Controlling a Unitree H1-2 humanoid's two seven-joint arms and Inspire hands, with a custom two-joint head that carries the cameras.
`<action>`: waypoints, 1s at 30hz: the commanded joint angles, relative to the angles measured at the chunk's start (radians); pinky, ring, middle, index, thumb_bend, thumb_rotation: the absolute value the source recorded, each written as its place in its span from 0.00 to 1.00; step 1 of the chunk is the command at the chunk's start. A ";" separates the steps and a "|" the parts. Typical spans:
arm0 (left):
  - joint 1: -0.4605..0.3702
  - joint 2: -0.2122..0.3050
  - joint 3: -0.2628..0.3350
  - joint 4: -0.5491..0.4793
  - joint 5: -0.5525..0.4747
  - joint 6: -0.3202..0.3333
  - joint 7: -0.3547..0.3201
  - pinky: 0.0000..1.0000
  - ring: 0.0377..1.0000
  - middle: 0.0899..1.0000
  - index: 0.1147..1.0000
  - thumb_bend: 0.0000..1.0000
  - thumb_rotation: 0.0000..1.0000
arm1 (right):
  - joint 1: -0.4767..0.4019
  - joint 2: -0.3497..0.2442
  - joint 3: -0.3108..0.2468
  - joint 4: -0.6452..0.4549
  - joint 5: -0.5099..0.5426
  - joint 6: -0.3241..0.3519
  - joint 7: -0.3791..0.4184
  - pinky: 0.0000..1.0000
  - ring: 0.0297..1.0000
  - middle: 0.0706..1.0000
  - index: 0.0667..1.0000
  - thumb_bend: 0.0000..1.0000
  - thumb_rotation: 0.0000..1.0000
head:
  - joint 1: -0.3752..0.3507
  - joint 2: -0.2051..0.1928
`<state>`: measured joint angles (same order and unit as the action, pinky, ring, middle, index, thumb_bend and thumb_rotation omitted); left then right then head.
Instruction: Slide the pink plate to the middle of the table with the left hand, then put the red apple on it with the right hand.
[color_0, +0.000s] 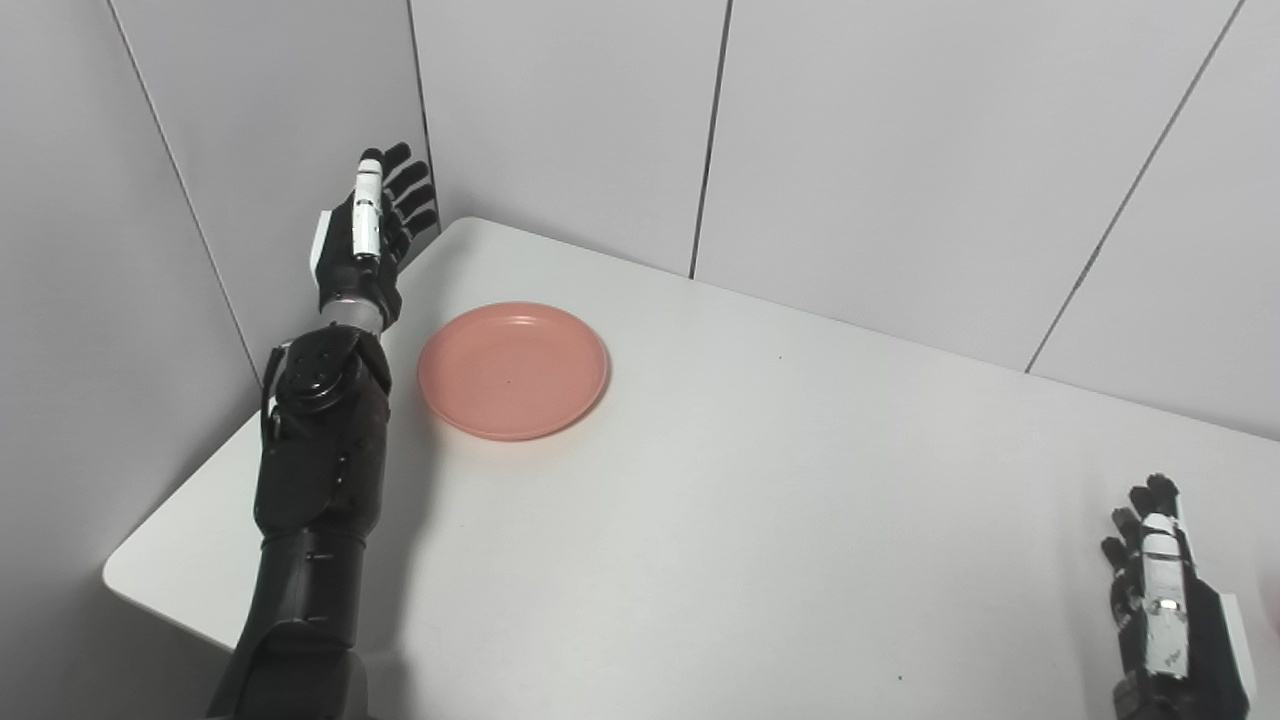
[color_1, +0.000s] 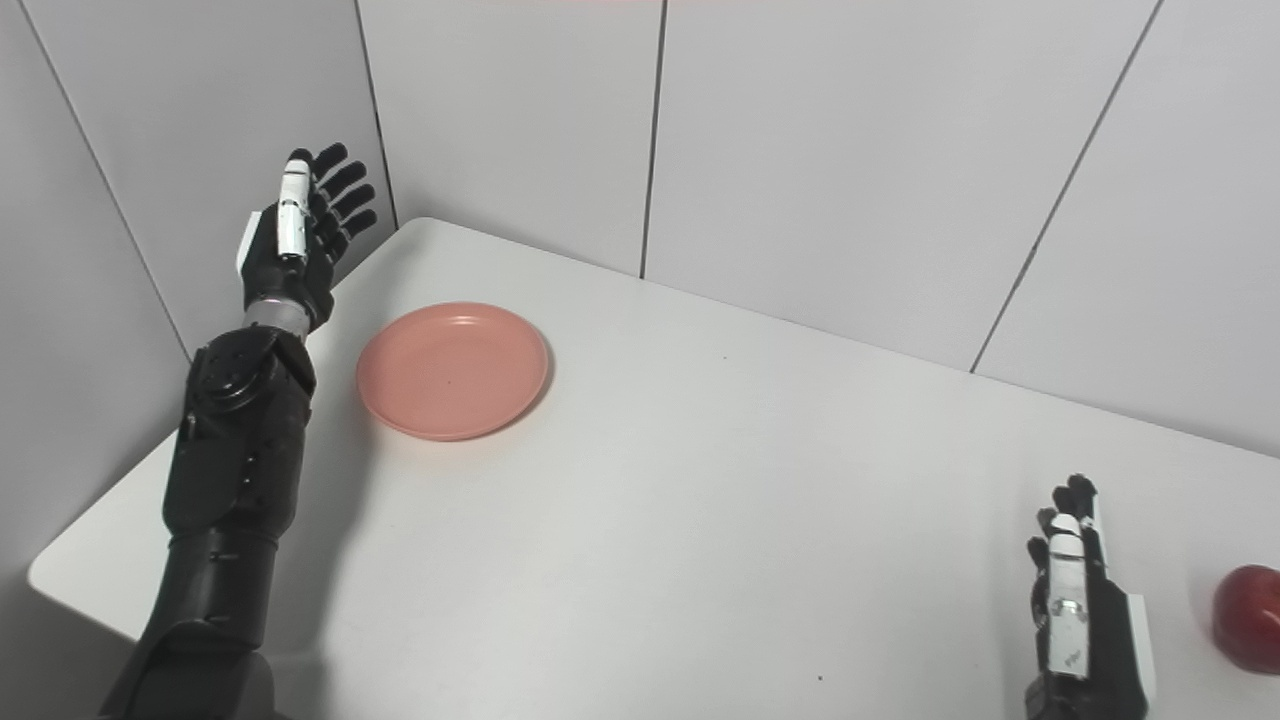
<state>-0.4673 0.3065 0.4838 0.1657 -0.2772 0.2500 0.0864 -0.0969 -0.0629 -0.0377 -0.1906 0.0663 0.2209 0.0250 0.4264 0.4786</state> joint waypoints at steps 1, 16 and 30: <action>-0.026 0.045 0.002 -0.013 0.004 -0.052 0.001 0.85 0.83 0.82 0.79 0.34 1.00 | -0.026 -0.002 -0.005 -0.042 0.009 -0.001 0.003 1.00 1.00 1.00 1.00 0.02 1.00 | -0.001 0.002; -0.015 0.053 0.018 0.027 -0.022 -0.038 0.003 0.84 0.84 0.83 0.81 0.35 1.00 | -0.025 0.000 -0.006 -0.063 0.009 0.028 -0.002 1.00 1.00 1.00 1.00 0.02 1.00 | 0.002 0.008; 0.006 0.068 0.009 0.111 -0.042 -0.108 -0.031 0.84 0.84 0.83 0.81 0.32 1.00 | -0.027 -0.001 -0.008 -0.062 0.015 0.028 0.002 1.00 1.00 1.00 1.00 0.03 1.00 | 0.005 0.011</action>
<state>-0.4328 0.3365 0.4977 0.2830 -0.3213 0.1945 0.0691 -0.0969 -0.0618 -0.0401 -0.2201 0.0746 0.2580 0.0248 0.4310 0.4893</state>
